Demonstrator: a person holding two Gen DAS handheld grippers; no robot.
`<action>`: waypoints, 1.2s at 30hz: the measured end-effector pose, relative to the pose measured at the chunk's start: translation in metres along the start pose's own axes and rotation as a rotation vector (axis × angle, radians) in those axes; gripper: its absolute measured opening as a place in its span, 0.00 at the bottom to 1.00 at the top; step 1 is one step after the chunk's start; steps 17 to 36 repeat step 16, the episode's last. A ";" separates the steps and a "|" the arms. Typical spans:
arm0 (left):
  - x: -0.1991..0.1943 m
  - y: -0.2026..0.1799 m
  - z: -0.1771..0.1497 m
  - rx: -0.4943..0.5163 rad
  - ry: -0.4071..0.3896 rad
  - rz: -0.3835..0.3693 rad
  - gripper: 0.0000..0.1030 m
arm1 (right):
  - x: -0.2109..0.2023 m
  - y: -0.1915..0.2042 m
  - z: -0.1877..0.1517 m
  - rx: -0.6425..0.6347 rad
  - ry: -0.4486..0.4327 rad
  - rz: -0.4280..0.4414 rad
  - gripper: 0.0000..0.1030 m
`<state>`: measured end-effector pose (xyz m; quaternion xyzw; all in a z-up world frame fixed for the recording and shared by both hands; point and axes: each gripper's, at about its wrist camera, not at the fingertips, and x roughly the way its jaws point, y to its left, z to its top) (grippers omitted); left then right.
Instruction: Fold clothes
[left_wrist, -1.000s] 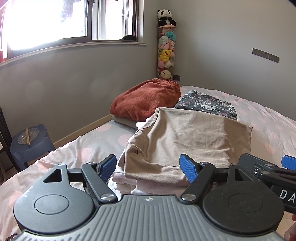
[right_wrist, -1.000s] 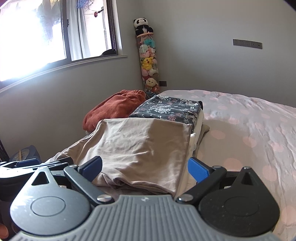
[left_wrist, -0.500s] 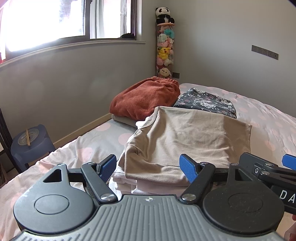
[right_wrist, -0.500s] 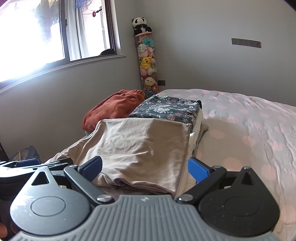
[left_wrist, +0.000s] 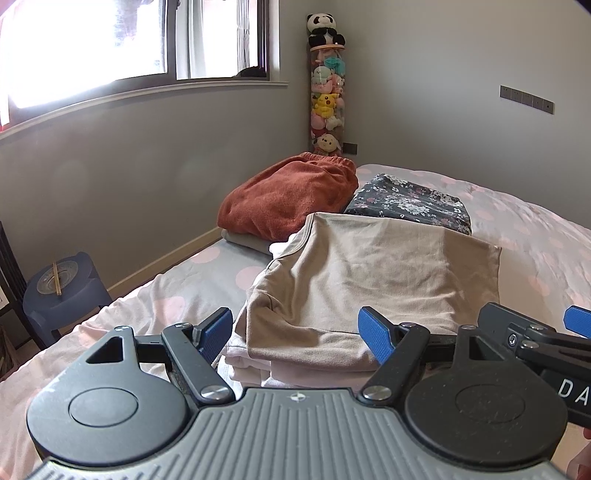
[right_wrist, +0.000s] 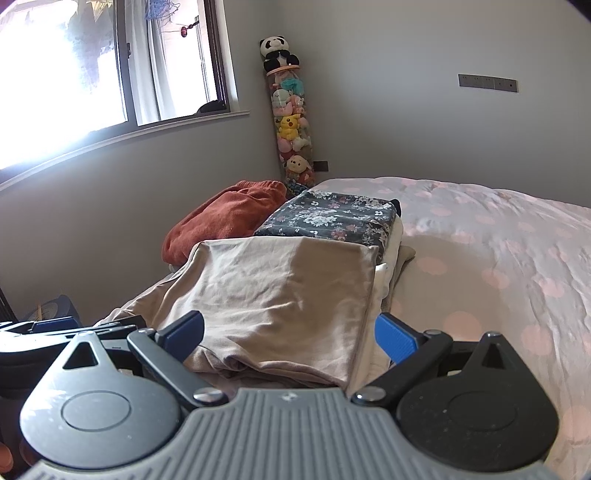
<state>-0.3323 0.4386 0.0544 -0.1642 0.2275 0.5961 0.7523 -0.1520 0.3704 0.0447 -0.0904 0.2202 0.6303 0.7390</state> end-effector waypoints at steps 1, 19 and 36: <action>0.000 0.000 0.000 0.000 0.000 0.000 0.72 | 0.000 0.000 0.000 -0.001 0.000 0.000 0.97; 0.000 0.001 -0.001 -0.006 0.000 -0.003 0.72 | 0.001 -0.001 0.000 0.007 0.003 0.005 0.97; 0.000 0.001 -0.001 -0.006 0.000 -0.003 0.72 | 0.001 -0.001 0.000 0.007 0.003 0.005 0.97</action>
